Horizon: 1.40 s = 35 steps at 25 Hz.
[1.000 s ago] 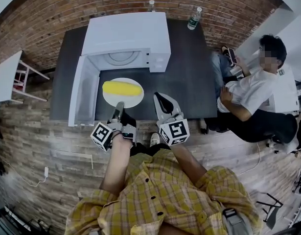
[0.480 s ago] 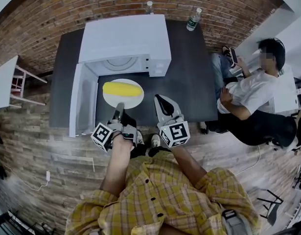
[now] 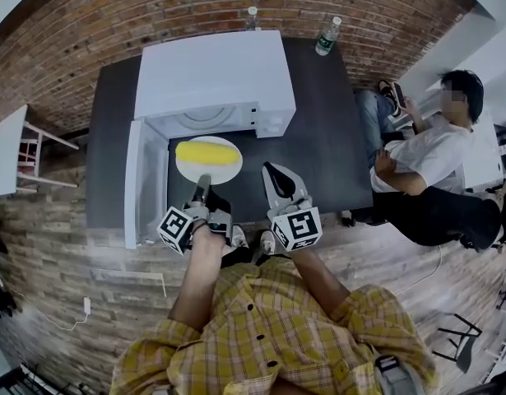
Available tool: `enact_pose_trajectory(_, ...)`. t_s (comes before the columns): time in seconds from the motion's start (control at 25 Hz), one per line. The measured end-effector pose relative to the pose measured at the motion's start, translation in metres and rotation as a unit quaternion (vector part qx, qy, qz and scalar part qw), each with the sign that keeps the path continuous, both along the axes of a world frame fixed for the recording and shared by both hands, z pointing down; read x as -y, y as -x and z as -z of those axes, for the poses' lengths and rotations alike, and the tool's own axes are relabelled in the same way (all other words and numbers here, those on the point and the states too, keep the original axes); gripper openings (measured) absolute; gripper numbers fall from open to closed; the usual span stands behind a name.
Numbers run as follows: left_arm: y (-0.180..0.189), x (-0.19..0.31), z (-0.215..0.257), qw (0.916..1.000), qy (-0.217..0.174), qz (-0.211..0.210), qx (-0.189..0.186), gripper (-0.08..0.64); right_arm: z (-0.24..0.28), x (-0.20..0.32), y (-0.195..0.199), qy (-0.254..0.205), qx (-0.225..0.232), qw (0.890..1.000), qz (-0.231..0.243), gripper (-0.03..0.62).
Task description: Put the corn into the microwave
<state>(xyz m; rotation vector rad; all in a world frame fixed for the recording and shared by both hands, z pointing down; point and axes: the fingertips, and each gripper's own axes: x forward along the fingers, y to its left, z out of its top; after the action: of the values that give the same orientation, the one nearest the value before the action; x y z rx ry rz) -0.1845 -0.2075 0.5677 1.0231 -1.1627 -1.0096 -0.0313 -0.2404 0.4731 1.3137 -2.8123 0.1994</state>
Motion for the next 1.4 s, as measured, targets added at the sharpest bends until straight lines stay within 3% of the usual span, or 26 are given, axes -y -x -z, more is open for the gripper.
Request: enact_pose_trajectory(1.4, 0.027, 0.063, -0.068, 0.9987, 0.050, 0.007, -0.004, 0.028, -0.027, 0.026, 0.014, 0.021, -0.027, 0.999, -0.012, 0.003)
